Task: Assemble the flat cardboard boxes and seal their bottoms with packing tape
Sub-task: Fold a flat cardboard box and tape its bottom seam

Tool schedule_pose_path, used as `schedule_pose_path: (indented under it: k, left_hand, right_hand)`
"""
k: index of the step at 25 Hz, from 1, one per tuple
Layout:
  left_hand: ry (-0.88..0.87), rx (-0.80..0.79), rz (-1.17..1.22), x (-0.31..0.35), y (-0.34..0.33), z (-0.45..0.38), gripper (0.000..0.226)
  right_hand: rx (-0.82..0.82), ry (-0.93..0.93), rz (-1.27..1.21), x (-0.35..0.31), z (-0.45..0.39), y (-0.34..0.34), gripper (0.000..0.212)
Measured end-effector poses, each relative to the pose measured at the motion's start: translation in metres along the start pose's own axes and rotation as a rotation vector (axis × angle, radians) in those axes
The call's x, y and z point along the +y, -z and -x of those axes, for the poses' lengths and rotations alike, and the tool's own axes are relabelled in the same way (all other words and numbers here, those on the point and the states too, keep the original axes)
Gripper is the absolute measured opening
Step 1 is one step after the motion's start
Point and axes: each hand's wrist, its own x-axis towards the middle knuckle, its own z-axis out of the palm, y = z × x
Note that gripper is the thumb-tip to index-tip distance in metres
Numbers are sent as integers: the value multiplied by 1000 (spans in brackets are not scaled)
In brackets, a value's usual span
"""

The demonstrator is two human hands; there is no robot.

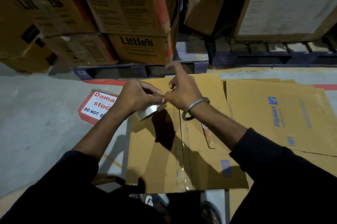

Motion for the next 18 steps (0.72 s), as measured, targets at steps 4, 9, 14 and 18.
schedule_pose_path:
  k: [4, 9, 14, 18]
  left_hand:
    - [-106, -21, -124, -6, -4, 4, 21]
    - [-83, -191, 77, -2, -2, 10, 28]
    - [-53, -389, 35, 4, -9, 15, 49]
    - [-7, -471, 99, 8, -7, 15, 57]
  right_hand:
    - [-288, -499, -417, 11, -20, 20, 47]
    - [-612, -484, -583, 25, -31, 37, 40]
    - [-444, -288, -221, 31, -32, 32, 24]
    - [-262, -329, -265, 37, -38, 36, 19]
